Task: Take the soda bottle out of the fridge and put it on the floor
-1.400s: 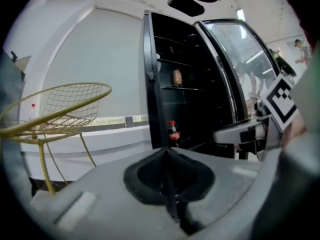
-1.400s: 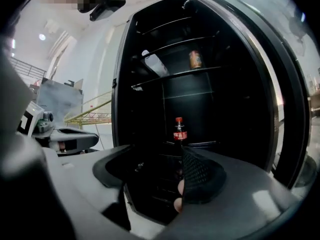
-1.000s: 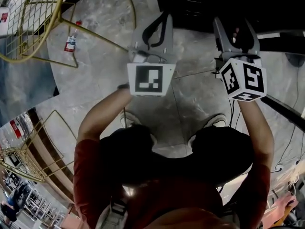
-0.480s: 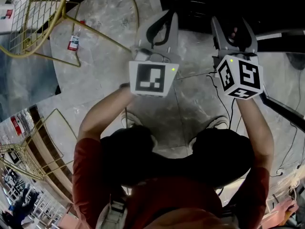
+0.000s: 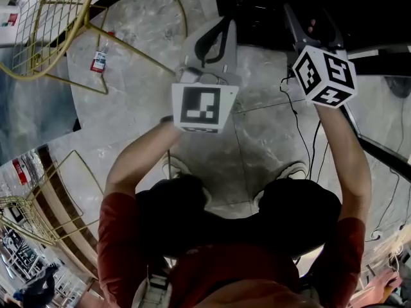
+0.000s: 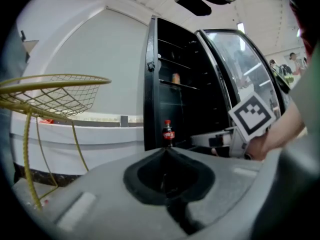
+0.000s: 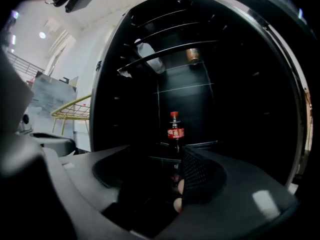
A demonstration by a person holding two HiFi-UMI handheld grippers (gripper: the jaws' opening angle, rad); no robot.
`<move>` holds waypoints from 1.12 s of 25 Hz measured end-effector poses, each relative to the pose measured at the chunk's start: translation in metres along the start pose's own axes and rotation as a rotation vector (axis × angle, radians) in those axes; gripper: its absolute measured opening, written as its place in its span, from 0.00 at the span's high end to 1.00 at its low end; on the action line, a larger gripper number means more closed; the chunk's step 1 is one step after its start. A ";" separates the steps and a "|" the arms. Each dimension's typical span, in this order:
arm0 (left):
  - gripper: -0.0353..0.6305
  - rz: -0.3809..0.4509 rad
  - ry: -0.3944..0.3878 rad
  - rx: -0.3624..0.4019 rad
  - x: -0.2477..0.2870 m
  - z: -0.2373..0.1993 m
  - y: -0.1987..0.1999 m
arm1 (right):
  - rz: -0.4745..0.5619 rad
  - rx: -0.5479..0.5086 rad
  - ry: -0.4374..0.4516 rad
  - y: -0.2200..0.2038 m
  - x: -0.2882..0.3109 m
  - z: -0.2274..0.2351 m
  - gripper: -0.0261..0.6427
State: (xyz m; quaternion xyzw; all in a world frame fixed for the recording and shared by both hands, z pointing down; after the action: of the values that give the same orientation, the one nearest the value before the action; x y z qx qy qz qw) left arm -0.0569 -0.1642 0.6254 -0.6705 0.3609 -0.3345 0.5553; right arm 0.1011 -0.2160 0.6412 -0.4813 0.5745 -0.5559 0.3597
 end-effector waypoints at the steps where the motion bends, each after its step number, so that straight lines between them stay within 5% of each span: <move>1: 0.95 -0.005 0.002 0.005 0.001 0.000 -0.001 | 0.004 -0.009 -0.007 0.003 0.009 0.004 0.54; 8: 0.95 -0.081 -0.019 0.012 0.006 0.005 -0.020 | 0.059 -0.104 0.004 0.030 0.078 0.029 0.53; 20: 0.95 -0.206 -0.069 0.005 0.006 0.014 -0.051 | -0.016 -0.063 -0.065 0.027 0.143 0.070 0.47; 28: 0.95 -0.222 -0.069 -0.002 0.011 0.013 -0.060 | -0.037 -0.009 -0.002 0.016 0.169 0.072 0.46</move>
State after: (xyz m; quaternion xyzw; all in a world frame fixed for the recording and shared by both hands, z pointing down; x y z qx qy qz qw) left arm -0.0337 -0.1597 0.6826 -0.7180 0.2656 -0.3703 0.5261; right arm 0.1202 -0.3993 0.6369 -0.4941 0.5675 -0.5593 0.3477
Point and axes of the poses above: the fingertips, and each gripper's own axes: x forward along the fingers, z to its right, y out of its top, the point moved 3 cm from there along -x, backward along the fingers, and after that the axes turned 13 degrees about -x, right-handed, at the moved point
